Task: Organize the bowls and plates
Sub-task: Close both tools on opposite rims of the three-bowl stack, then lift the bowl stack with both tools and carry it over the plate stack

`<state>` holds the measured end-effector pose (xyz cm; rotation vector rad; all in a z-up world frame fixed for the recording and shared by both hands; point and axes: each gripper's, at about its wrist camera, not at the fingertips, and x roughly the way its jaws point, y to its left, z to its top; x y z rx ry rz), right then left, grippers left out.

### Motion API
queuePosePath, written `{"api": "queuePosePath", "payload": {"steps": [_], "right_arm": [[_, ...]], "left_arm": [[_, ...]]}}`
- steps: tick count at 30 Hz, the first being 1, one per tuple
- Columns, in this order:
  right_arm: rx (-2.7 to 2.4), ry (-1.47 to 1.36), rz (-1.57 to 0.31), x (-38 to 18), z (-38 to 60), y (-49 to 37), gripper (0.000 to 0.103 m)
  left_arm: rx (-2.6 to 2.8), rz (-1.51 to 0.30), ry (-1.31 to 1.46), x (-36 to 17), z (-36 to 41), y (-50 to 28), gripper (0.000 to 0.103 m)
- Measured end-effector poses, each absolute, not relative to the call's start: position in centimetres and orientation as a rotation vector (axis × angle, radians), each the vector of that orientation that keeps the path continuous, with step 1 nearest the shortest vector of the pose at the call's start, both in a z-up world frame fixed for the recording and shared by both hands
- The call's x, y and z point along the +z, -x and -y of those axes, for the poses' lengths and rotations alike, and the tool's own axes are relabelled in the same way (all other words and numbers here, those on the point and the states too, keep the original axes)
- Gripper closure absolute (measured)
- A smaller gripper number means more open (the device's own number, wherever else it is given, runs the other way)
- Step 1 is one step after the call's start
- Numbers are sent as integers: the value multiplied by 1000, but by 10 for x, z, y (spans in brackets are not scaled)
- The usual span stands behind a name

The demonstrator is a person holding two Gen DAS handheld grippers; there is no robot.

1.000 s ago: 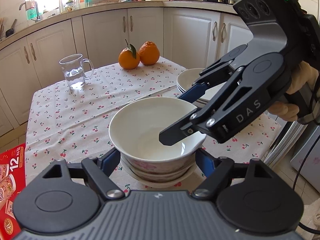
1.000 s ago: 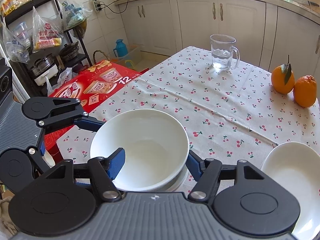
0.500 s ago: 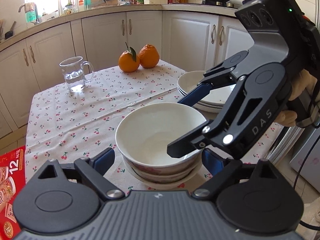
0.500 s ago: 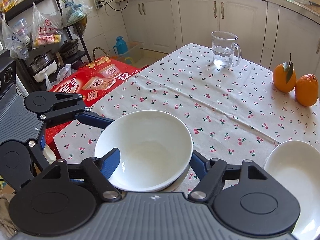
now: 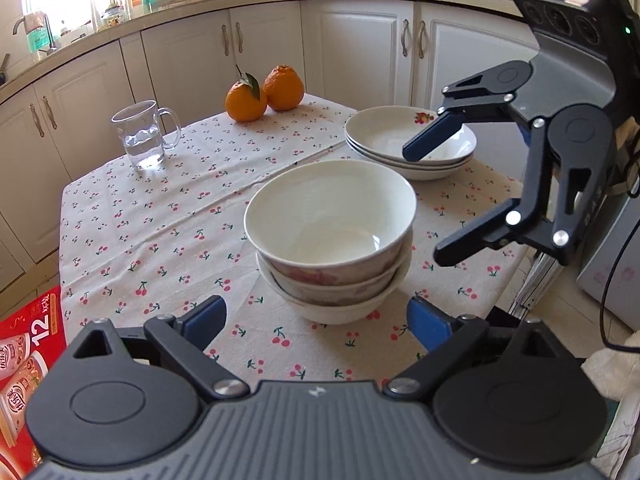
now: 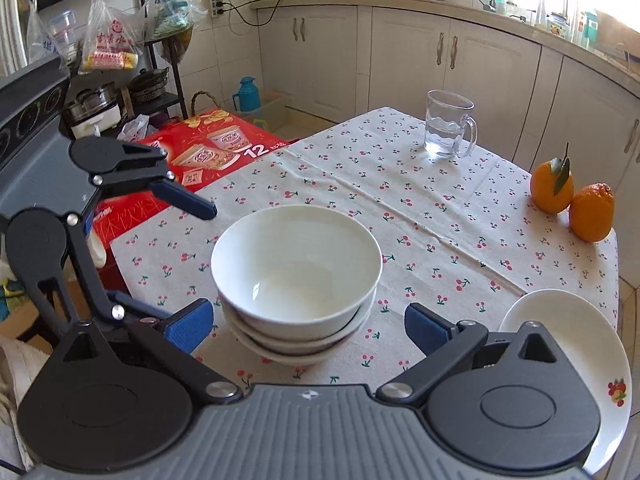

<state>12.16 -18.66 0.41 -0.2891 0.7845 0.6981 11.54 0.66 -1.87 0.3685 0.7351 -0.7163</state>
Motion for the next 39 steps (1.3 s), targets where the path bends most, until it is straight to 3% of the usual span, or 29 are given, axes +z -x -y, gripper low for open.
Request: {"api": "queuePosePath", "payload": {"steps": [12,25,39], "right_arm": [[729,419,-800,-29,179,-111,0],[806,472,-828,-49,171,-145,0],[929,539,-858,-48,163,-161,9]], "left_arm": [[-820,-819,-367,-45,-3,-139,6],[-966,-792,-497,-61,10,-165,8],[-1131,-807,-563,-63,11,-182,18]]}}
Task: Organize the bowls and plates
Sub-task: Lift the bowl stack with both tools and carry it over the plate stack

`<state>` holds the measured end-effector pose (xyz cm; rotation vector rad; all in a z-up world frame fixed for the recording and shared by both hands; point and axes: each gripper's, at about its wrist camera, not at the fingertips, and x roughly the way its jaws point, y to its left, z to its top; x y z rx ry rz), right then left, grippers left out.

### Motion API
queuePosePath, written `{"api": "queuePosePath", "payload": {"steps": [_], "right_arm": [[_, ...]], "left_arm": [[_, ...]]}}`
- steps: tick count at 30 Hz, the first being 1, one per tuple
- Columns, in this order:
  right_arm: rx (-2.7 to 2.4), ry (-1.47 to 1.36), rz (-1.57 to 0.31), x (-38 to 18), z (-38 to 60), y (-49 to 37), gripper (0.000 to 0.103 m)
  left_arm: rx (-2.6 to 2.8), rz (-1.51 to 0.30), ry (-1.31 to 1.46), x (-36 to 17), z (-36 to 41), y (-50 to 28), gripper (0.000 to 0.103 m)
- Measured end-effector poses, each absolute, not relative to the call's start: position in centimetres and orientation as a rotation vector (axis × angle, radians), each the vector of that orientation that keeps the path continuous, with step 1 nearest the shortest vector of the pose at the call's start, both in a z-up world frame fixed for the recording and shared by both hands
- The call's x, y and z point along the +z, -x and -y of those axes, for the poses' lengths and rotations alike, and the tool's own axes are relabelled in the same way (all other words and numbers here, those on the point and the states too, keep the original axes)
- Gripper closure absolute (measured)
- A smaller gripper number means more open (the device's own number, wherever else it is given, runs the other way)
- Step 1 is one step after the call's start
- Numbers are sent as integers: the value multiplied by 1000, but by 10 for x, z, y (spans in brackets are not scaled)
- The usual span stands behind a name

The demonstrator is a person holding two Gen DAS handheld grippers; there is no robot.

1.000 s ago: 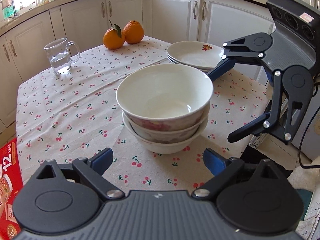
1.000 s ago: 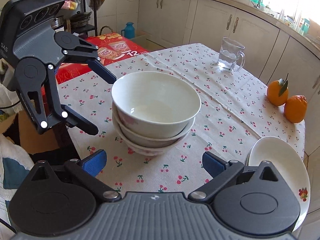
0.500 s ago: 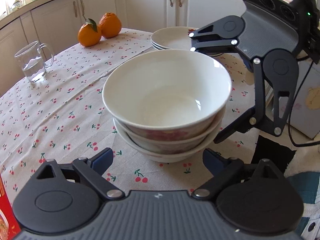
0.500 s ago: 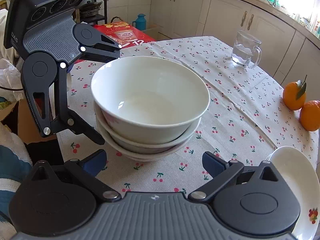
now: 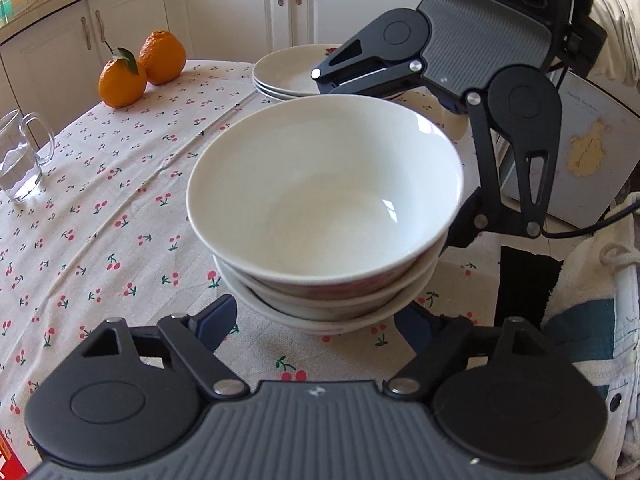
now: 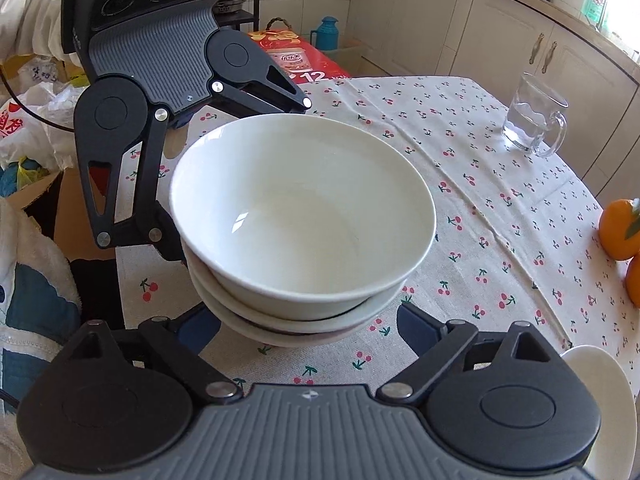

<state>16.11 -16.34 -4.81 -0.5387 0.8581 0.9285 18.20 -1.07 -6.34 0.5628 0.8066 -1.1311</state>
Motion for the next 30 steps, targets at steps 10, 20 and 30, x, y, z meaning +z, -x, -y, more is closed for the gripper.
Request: {"api": "queuePosePath", "payload": {"steps": [10,20,30], "right_arm": [[962,534,-875,-47,163,-161,14],[984,521,-876,-45,162,-165,14],[981,510,-882,-46,163,-165,16]], "left_arm": [[-1169,-803,-580,-61,12,-183,22],[-1184,-805,-588,-60,12,-184,23],[-1187,-806,-599,-58,14,-184,24]]}}
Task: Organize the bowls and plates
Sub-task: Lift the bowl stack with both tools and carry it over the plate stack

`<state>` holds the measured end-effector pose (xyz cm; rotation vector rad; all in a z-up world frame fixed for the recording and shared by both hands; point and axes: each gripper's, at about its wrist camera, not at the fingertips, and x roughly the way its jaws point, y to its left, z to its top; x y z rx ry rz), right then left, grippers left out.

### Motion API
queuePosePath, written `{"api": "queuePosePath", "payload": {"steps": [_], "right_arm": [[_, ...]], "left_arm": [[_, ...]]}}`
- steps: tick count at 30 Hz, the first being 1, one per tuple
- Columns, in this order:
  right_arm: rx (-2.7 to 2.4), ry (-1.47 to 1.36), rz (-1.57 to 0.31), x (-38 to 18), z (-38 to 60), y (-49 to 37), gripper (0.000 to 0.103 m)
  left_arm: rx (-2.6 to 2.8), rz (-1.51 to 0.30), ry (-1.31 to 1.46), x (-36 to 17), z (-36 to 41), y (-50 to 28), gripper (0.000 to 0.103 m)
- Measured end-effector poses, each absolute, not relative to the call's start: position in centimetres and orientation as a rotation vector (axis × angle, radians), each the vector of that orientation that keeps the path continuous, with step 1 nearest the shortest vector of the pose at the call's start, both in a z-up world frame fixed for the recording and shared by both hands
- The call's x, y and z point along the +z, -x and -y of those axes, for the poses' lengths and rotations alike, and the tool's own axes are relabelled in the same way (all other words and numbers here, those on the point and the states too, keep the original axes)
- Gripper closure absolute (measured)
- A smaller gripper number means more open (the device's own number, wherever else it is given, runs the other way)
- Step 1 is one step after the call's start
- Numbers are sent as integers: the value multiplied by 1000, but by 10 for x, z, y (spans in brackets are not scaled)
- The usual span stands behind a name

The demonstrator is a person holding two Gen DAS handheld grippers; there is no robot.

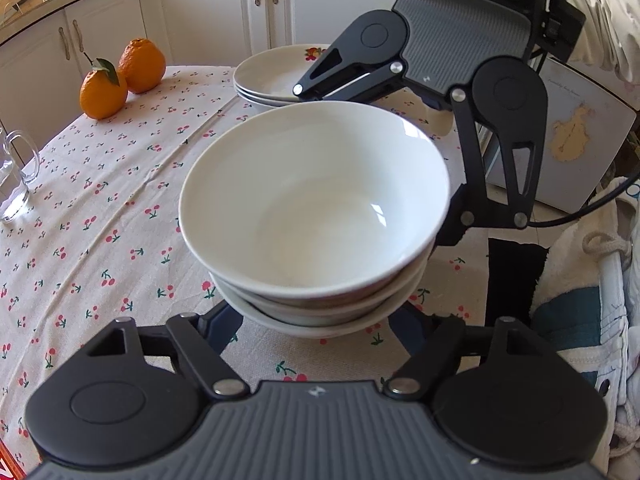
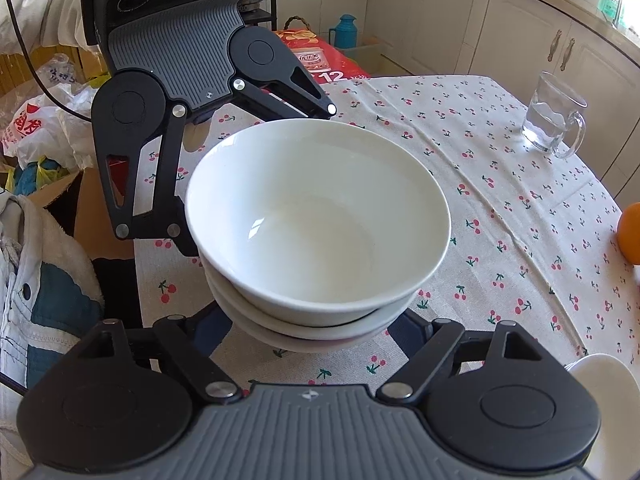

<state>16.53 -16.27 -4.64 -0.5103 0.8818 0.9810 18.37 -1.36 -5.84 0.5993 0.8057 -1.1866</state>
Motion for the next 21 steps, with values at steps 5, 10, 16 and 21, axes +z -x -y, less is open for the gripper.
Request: {"api": "queuePosePath", "payload": {"steps": [5,10,16,21], "right_arm": [[976,508,-889,-46,162,-166,16],[983,503,-896,-46,163,-168,17],[991,490,-897,-45,169,-170,17],[988,486,-881,-38,183,-171,17]], "left_arm": [[-1182,-808,-600,-58,14,-184,24],[-1178,-822,-594,-58,16,-183,25],[-1171,-826,-597,-53,24,-182,25],[-1167,-811,-605,-44,38,-182,25]]}}
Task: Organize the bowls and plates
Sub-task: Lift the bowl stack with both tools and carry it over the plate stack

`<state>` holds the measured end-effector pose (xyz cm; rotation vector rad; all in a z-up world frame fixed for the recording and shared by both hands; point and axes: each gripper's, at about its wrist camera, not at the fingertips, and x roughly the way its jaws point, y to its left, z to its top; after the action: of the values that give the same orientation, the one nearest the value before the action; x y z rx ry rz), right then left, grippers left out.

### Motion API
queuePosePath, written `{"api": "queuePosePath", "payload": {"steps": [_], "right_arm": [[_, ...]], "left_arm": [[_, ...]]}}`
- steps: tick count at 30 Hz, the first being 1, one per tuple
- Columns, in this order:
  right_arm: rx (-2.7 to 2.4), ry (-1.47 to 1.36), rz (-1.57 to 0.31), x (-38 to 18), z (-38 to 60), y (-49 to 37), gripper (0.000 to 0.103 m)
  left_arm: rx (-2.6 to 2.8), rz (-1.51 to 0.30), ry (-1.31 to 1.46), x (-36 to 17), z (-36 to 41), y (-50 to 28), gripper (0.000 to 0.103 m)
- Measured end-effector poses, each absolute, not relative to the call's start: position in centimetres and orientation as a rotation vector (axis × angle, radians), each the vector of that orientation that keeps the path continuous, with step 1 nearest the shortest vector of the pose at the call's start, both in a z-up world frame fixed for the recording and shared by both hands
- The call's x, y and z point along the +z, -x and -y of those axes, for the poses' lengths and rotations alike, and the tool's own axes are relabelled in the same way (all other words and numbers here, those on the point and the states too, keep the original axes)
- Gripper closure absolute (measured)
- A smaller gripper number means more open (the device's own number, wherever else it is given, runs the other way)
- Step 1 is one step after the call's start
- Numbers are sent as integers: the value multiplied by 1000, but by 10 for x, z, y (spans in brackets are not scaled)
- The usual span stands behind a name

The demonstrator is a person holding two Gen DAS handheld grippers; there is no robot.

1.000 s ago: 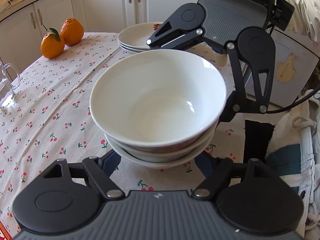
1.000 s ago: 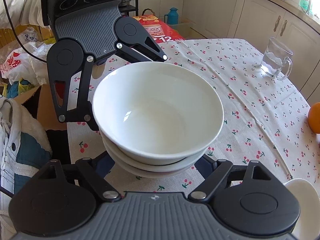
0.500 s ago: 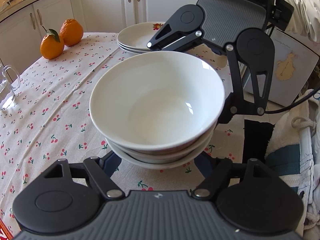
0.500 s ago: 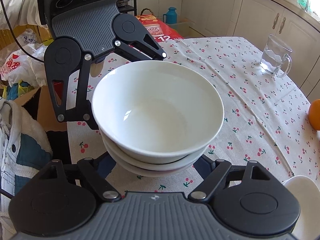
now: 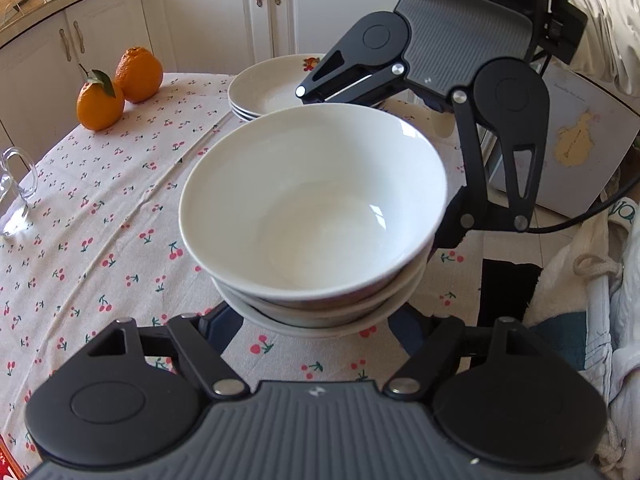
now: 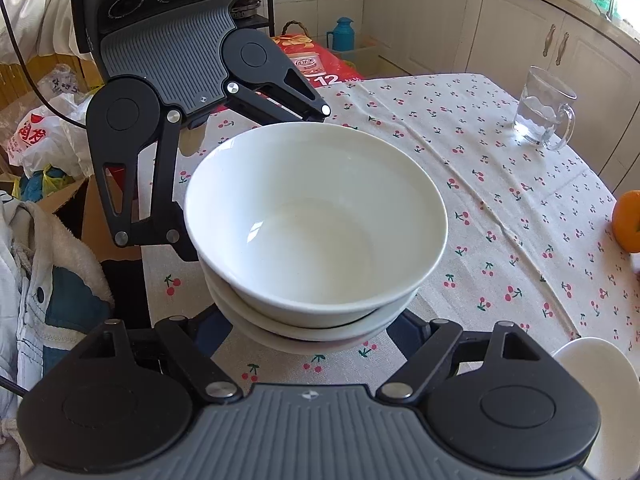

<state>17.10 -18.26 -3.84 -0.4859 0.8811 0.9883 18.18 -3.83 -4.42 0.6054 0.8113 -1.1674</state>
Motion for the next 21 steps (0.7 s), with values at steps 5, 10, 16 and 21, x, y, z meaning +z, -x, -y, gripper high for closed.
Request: {"api": "queuePosePath", "payload": {"steps": [5,10,16,21], "right_arm": [[972,487,-859,-26,203,-169,17],[925,498,-827,-9,233,-169,17],[820,521,-817,3,275,-175,17],[731,519,-849,0,312,-189,17]], "left_arm": [[-1175,-783,-614,-31,60,-185,25],[-1198,-722,-636,-16,93,-193,25],[-1254,-633,-687,-12,144,-213,25],[-1301,-602,-712,-23,183,-234,25]]}}
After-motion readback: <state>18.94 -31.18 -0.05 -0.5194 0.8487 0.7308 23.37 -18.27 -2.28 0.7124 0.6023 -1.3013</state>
